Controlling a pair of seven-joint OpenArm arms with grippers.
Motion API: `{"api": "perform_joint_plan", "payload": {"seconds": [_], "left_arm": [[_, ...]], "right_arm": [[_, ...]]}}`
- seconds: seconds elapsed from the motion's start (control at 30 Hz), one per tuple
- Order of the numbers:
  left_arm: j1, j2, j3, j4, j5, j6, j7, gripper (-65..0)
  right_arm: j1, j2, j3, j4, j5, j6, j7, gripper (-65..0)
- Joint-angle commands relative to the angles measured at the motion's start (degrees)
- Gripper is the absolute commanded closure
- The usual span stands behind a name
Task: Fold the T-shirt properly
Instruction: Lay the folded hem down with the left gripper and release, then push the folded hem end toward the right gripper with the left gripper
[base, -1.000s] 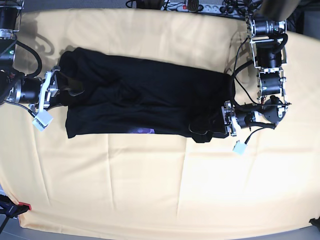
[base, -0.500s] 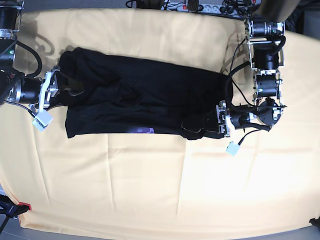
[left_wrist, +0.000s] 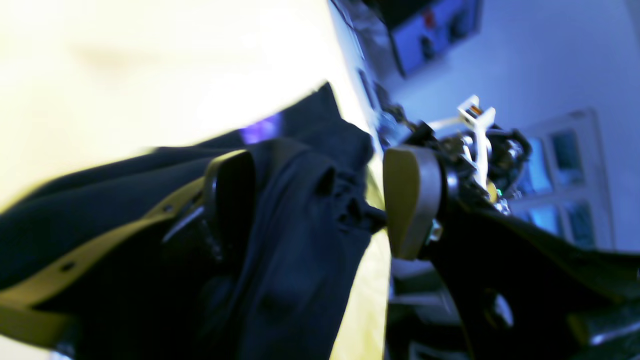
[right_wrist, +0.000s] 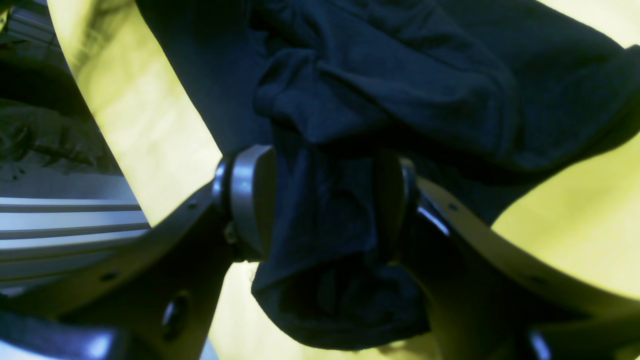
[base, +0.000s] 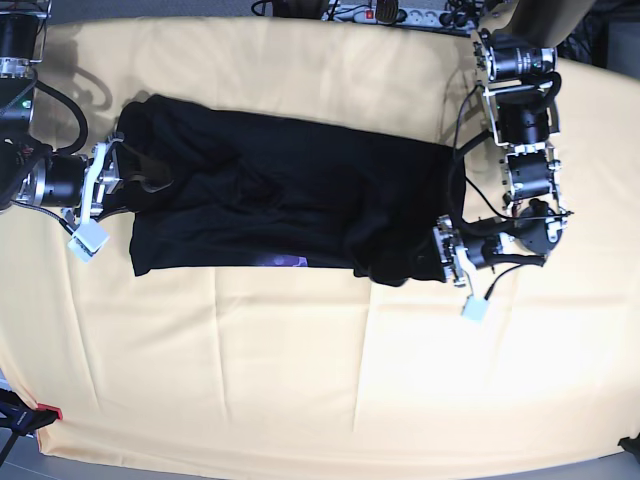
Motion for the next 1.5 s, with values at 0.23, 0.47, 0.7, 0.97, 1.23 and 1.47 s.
{"api": "perform_joint_plan", "payload": {"seconds": [0.23, 0.47, 0.7, 0.97, 1.23, 1.47], "left_arm": [[-1.11, -8.2, -5.14, 0.81, -1.41, -1.14, 0.08, -42.0], [-0.79, -10.16, -5.44, 0.81, -1.41, -3.85, 0.08, -42.0], [2.51, -9.99, 1.73, 0.81, -1.41, -9.25, 0.08, -42.0], [3.63, -9.81, 6.86, 0.81, -1.41, -10.91, 0.08, -10.7], [3.15, -6.82, 6.86, 0.94, -1.41, -7.48, 0.08, -3.2], [3.1, -2.58, 6.86, 0.94, -1.41, -6.32, 0.08, -3.2]], "right_arm": [[0.94, 1.14, 0.7, 0.68, 1.29, 0.08, 0.84, -33.0], [0.94, 1.09, 0.7, 0.68, 1.33, 0.08, 0.84, -33.0], [0.94, 1.11, 0.7, 0.68, 1.31, 0.08, 0.84, -33.0], [0.94, 1.09, 0.7, 0.68, 1.29, 0.08, 0.84, -33.0], [0.98, 0.83, 0.7, 0.68, 1.29, 0.08, 0.84, -33.0], [1.73, 0.83, 0.7, 0.68, 1.27, 0.08, 0.84, -33.0]]}}
